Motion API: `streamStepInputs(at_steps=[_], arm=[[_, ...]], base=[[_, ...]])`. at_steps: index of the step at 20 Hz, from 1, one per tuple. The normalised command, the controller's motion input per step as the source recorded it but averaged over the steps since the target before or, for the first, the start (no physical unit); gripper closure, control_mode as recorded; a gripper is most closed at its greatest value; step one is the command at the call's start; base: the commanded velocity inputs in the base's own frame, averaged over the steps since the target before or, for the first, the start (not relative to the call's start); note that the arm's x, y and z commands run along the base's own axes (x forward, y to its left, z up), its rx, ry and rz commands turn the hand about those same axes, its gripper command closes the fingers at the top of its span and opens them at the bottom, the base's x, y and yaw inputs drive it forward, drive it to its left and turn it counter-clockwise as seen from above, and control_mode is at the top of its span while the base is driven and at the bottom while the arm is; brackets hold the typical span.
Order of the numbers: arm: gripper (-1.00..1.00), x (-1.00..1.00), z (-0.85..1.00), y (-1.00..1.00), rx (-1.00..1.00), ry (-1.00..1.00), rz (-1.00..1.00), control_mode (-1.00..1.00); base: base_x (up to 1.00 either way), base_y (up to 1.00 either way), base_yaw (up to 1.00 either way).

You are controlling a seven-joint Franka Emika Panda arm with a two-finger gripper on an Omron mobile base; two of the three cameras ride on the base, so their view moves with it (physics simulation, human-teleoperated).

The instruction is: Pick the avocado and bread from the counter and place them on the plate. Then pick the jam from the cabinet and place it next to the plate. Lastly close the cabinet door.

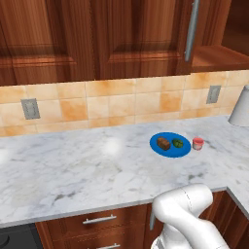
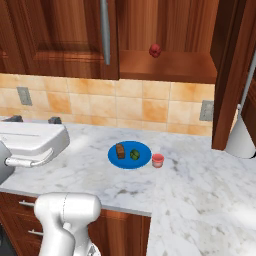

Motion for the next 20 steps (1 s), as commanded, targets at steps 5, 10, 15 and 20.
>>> streamStepInputs(at_steps=[5,10,15,20], arm=[[-1.00,-0.13,0.00,0.00,0.13,0.02,-0.09,-1.00],[-1.00,0.00,0.00,0.00,0.28,0.14,-0.15,-1.00],[-1.00,0.00,0.00,-0.04,0.27,0.08,-0.11,-1.00],[-1.00,-0.04,0.00,-0.13,0.26,0.00,-0.09,-1.00]], base=[[0.00,0.00,0.00],[0.00,0.00,0.00],[0.00,0.00,0.00],[0.00,0.00,0.00]])
